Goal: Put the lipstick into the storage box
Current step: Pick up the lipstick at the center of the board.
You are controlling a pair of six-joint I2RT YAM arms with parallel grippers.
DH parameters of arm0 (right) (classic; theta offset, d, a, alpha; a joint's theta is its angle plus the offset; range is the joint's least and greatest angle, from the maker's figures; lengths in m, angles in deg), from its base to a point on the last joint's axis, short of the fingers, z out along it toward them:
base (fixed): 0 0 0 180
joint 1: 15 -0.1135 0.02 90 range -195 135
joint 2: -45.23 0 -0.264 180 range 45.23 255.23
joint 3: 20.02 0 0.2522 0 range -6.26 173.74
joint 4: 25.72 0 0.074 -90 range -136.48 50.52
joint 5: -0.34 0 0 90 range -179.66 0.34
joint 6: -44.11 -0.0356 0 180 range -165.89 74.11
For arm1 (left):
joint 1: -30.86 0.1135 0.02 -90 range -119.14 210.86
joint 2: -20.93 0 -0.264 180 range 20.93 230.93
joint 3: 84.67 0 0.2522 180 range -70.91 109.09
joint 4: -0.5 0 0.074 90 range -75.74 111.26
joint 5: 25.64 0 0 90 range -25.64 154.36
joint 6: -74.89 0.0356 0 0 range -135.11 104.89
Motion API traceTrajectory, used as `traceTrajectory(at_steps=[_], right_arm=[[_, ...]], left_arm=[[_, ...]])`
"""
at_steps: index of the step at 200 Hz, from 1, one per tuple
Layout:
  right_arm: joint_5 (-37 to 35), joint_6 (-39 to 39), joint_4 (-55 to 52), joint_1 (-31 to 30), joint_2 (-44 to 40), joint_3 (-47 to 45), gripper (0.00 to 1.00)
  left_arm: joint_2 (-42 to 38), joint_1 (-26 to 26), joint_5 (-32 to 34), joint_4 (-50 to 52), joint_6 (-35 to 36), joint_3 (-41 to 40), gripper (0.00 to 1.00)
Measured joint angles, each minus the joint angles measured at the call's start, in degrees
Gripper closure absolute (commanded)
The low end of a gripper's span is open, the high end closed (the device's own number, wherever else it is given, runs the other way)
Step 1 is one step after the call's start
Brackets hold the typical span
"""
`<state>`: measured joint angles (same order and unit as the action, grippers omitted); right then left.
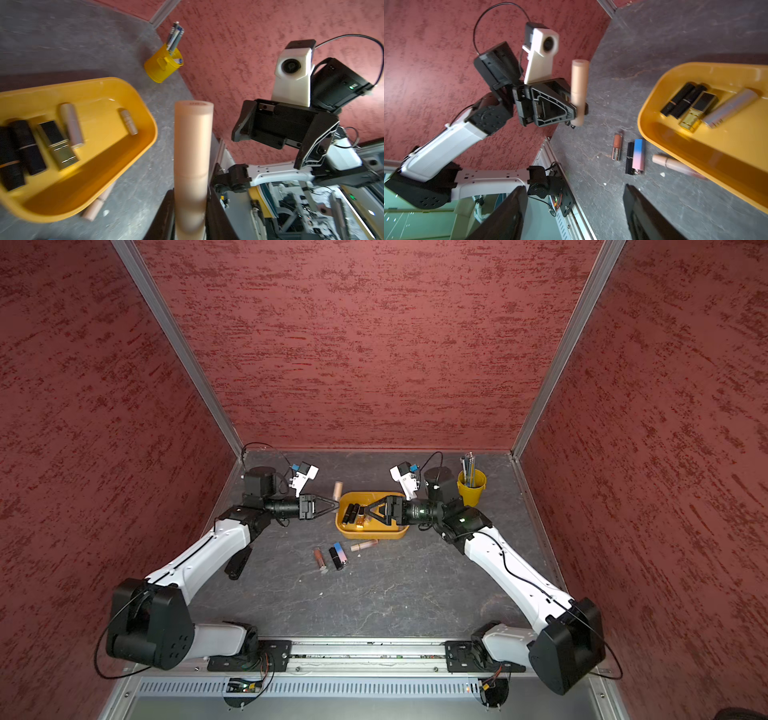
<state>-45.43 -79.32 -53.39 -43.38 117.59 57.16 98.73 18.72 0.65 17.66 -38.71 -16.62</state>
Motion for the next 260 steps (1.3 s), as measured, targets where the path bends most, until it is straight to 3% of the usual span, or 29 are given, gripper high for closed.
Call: traceTrajectory(at_steps=[32,79,197,260], right_arm=[[2.7,-0.9,2.9,0.0,0.0,2.1,0.22],[4.6,-3.5,6.3,0.0,0.1,2.1,0.22],[3.2,-4.1,7.1,0.0,0.3,2.1,0.28],[-0.1,-3.9,7.0,0.0,0.3,2.1,0.43]], left_arm=[[0.0,-3.3,-2.9,-10.8,-9.0,0.1,0.79],[0.0,-7.8,-3.5,-15.5,-14.2,1.4,0.79],[1.1,-14.5,-2.0,-17.6,-16.7,4.1,0.79],[1.8,-16.1,-1.6,-17.8,-16.7,4.6,0.79]])
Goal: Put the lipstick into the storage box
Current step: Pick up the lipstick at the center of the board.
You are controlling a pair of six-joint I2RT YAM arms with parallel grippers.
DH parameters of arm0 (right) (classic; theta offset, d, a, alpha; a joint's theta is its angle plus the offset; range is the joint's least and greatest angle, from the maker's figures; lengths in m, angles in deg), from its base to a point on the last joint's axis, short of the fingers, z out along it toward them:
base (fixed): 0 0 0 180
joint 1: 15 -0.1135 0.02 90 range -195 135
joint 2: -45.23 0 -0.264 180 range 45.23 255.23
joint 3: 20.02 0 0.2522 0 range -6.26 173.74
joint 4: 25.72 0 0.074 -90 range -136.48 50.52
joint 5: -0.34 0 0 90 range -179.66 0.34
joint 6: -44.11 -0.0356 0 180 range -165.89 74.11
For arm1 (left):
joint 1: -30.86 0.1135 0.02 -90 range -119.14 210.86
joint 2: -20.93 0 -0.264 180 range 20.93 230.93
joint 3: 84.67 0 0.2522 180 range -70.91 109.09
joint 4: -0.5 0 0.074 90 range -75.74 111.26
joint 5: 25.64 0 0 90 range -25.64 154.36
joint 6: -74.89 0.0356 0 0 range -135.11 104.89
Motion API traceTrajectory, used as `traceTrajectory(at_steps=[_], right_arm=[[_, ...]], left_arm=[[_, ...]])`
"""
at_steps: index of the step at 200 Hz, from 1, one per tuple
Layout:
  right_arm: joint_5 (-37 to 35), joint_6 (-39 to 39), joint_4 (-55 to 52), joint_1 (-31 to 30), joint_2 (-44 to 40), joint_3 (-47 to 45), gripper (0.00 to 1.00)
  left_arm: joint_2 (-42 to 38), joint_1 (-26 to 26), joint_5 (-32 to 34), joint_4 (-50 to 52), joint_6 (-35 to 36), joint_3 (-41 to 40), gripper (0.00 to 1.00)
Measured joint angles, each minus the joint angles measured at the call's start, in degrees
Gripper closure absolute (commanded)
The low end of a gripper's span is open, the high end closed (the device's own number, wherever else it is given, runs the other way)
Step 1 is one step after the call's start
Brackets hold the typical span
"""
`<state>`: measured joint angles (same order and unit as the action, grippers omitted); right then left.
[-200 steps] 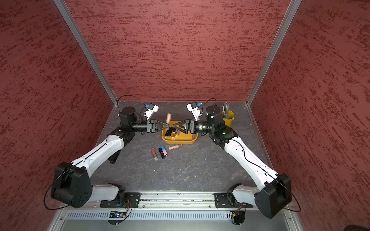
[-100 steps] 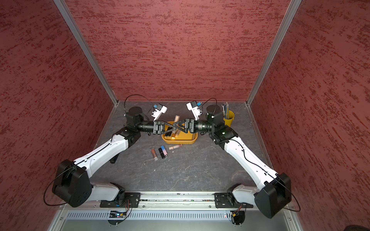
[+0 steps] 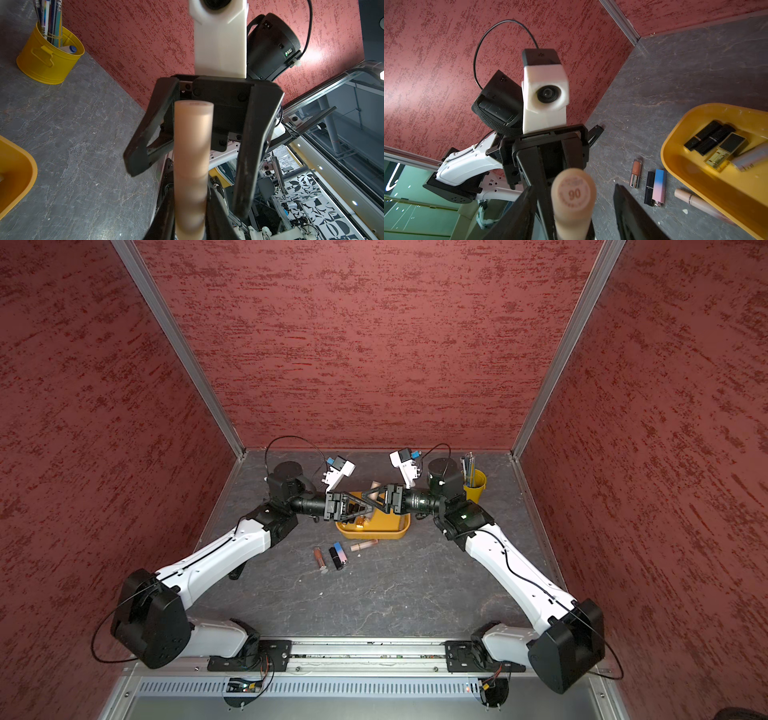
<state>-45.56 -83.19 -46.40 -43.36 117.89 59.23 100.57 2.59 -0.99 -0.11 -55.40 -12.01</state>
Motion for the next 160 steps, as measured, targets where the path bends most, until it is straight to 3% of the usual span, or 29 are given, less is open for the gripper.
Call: traceTrajectory(at_steps=[46,76,97,110,116,119,121,160], right_arm=[[-0.9,-0.4,0.1,0.0,0.0,0.0,0.69],[-0.9,-0.6,0.3,0.0,0.0,0.0,0.79],[-0.9,-0.9,0.3,0.0,0.0,0.0,0.79],[-0.9,-1.0,0.3,0.0,0.0,0.0,0.79],[-0.9,-1.1,0.3,0.0,0.0,0.0,0.79],[-0.9,-1.1,0.3,0.0,0.0,0.0,0.79],[-0.9,-1.1,0.3,0.0,0.0,0.0,0.79],[-1.6,-1.2,0.1,0.0,0.0,0.0,0.79]], left_arm=[[0.0,-0.2,0.3,0.0,0.0,0.0,0.79],[0.4,-0.3,0.8,0.2,0.0,0.1,0.72],[0.4,-0.3,1.0,0.4,0.1,0.3,0.58],[0.4,-0.3,1.1,0.5,0.1,0.5,0.42],[0.4,-0.3,1.1,0.6,0.4,0.6,0.26],[0.4,-0.2,1.2,0.7,-0.1,0.7,0.05],[0.4,-0.2,1.3,0.7,0.5,0.7,0.01],[-0.2,1.4,1.6,3.4,1.8,0.9,0.0]])
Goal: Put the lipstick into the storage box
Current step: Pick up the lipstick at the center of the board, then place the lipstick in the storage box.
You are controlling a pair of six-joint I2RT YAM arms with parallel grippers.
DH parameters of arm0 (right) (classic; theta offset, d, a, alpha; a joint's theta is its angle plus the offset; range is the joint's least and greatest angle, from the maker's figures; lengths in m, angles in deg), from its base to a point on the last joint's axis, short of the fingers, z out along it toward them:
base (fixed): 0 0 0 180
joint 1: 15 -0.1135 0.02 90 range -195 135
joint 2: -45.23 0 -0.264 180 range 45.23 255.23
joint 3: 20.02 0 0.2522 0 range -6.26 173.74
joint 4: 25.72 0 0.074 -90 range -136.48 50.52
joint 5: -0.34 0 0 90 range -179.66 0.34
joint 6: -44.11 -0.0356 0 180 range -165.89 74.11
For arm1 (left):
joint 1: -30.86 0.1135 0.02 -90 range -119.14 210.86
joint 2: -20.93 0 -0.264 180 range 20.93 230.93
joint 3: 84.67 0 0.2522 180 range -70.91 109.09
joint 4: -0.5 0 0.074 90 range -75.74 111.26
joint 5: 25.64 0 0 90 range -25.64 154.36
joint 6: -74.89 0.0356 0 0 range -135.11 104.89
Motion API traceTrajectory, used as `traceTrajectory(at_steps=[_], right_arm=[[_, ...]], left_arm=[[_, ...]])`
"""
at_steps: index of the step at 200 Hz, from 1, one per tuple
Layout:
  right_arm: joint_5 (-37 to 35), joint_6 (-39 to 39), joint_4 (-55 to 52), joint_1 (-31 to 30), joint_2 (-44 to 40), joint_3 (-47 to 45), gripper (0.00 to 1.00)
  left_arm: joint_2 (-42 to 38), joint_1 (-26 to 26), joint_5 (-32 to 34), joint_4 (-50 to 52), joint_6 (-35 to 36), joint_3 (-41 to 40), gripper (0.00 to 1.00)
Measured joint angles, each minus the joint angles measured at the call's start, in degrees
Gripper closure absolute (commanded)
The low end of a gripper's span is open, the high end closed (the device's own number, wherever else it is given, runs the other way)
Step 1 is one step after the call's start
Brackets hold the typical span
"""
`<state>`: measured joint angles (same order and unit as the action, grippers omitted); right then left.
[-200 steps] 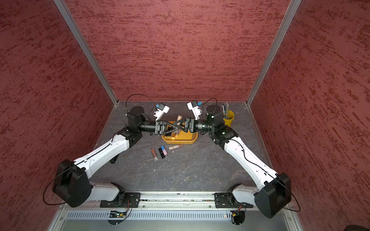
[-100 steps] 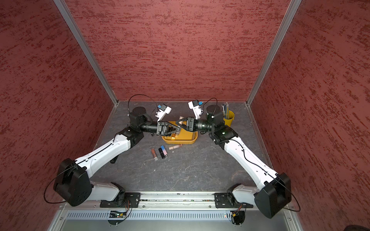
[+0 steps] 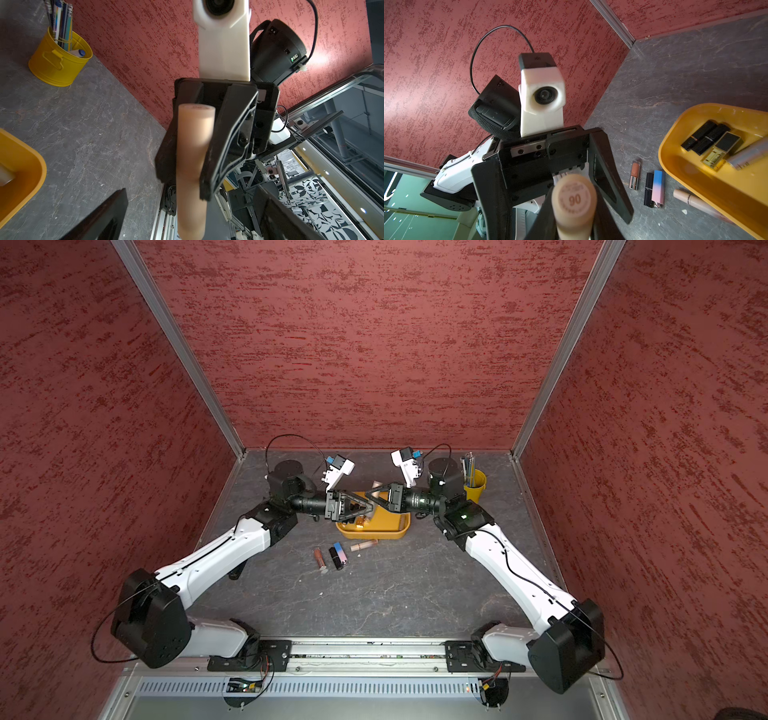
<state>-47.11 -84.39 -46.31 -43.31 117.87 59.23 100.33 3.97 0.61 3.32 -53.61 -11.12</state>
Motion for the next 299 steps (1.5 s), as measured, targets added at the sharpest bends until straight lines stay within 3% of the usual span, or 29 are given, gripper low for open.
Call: traceTrajectory(at_steps=[34,79,119,165,299], right_arm=[[-5.6,3.0,-7.3,0.0,0.7,2.5,0.79],[-15.2,9.1,-20.4,0.1,7.9,11.8,0.79],[-19.5,12.2,-26.5,0.2,16.7,13.7,0.79],[-20.7,12.6,-28.6,0.2,24.9,13.8,0.78],[-20.7,8.8,-24.9,0.3,42.3,22.5,0.75]], left_arm=[[-3.8,4.4,2.1,3.4,0.3,0.0,0.01],[-6.6,12.9,3.4,8.1,-6.5,-1.1,0.01],[-7.6,18.9,6.3,12.9,-9.3,-9.8,0.01],[-16.1,21.7,15.0,21.9,-6.3,-14.8,0.0],[-16.0,23.6,30.4,39.8,2.2,-21.7,0.0]])
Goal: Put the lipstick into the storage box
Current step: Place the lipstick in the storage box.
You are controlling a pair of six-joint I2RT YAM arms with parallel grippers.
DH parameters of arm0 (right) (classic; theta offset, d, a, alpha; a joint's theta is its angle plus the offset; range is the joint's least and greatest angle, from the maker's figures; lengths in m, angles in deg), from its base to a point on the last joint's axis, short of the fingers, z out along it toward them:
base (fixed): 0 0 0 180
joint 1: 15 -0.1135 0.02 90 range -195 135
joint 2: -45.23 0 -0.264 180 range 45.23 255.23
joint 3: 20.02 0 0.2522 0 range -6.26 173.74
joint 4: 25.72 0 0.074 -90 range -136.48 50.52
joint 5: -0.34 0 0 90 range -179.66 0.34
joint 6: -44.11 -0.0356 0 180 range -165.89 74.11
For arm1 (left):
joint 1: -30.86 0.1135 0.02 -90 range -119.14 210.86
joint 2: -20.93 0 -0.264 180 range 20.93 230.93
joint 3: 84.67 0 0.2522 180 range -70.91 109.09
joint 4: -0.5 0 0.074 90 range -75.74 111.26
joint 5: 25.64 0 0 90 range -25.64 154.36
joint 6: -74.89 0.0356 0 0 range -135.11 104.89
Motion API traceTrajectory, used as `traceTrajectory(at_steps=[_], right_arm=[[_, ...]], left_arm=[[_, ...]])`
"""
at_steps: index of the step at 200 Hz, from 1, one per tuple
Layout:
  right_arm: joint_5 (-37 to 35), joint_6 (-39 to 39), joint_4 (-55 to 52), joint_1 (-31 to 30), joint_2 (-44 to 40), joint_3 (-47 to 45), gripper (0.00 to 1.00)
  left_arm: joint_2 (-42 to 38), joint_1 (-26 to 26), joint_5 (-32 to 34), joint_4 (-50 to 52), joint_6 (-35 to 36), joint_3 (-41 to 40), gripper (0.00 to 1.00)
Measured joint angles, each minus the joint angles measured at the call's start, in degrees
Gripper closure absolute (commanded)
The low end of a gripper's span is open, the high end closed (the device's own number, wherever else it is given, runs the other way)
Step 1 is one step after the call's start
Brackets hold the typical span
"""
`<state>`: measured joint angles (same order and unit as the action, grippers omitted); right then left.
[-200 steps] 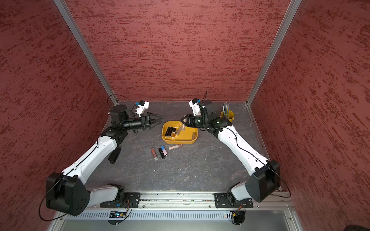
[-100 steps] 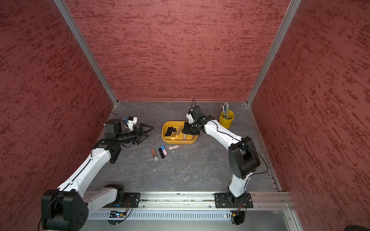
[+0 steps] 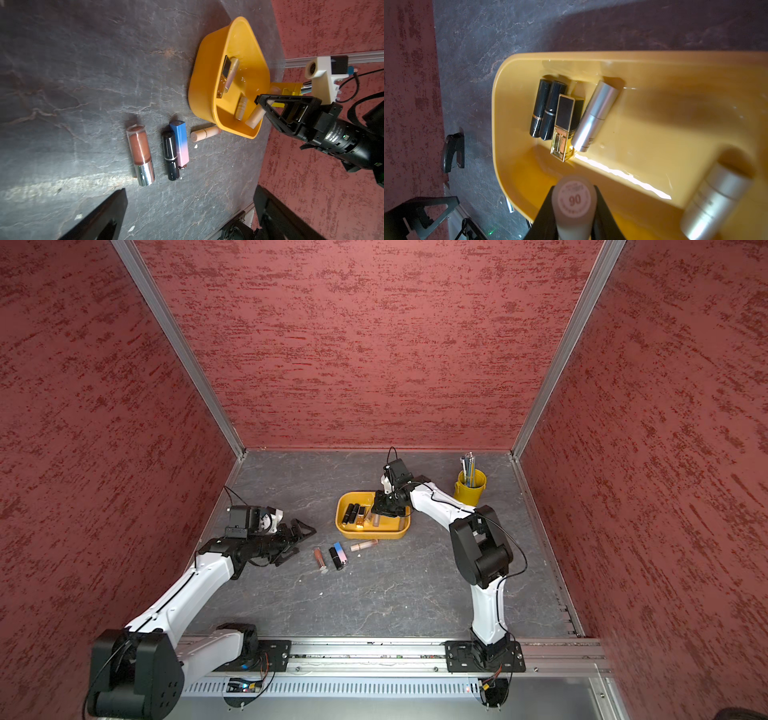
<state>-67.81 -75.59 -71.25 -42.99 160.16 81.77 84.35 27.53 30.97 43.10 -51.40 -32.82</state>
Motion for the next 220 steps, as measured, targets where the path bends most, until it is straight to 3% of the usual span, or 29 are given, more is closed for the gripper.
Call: traceTrajectory(at_steps=[68,165,220], right_arm=[[0.9,-3.5,3.1,1.8,4.9,0.9,0.74],[1.0,-5.5,6.1,2.5,8.1,0.9,0.68],[1.1,-6.4,7.3,2.7,8.4,0.9,0.67]], left_arm=[[0.0,-1.7,3.1,1.8,1.3,-0.2,0.0],[5.6,-10.3,9.3,3.6,2.4,1.4,0.0],[6.8,-10.9,10.0,3.6,2.3,1.8,0.03]])
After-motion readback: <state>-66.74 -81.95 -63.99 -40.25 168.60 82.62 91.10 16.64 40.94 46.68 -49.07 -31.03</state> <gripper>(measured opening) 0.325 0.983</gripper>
